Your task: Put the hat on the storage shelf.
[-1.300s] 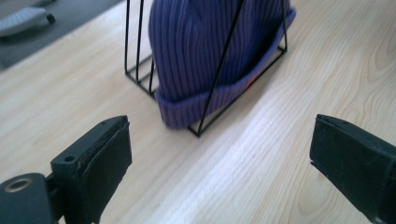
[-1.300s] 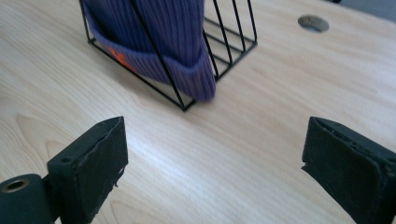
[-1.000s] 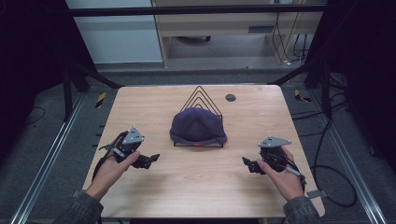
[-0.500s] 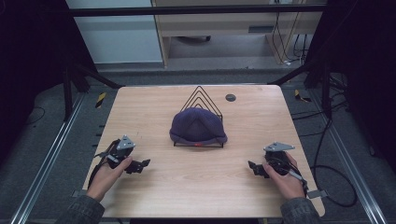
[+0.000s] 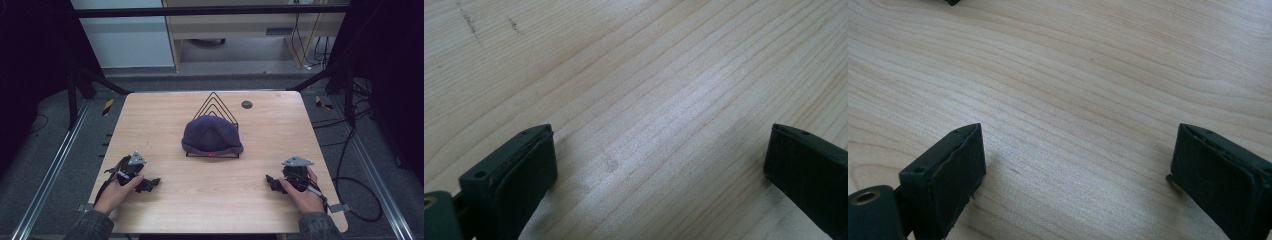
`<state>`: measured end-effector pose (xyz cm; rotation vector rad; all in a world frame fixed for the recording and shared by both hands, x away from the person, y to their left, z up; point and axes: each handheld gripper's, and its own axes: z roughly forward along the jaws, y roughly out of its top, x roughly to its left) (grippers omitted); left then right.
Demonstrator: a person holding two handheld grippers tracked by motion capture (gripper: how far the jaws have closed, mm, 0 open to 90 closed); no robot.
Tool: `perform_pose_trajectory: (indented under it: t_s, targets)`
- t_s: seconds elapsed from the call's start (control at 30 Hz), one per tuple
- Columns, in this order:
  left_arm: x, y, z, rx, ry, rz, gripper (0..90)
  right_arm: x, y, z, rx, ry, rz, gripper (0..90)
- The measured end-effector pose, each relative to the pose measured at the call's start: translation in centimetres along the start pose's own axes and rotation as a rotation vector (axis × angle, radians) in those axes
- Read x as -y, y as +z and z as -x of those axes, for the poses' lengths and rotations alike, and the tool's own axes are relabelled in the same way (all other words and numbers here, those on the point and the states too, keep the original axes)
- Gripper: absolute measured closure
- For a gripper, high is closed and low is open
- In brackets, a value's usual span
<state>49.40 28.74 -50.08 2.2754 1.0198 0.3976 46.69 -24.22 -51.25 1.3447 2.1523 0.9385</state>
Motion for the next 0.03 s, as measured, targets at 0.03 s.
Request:
perform_pose_trajectory:
  t_s: [0.03]
  targets:
    - [0.07,-0.02,0.00,-0.003,0.000,0.005,0.0,-0.01,0.01,-0.04,0.002,0.002,0.000,7.2]
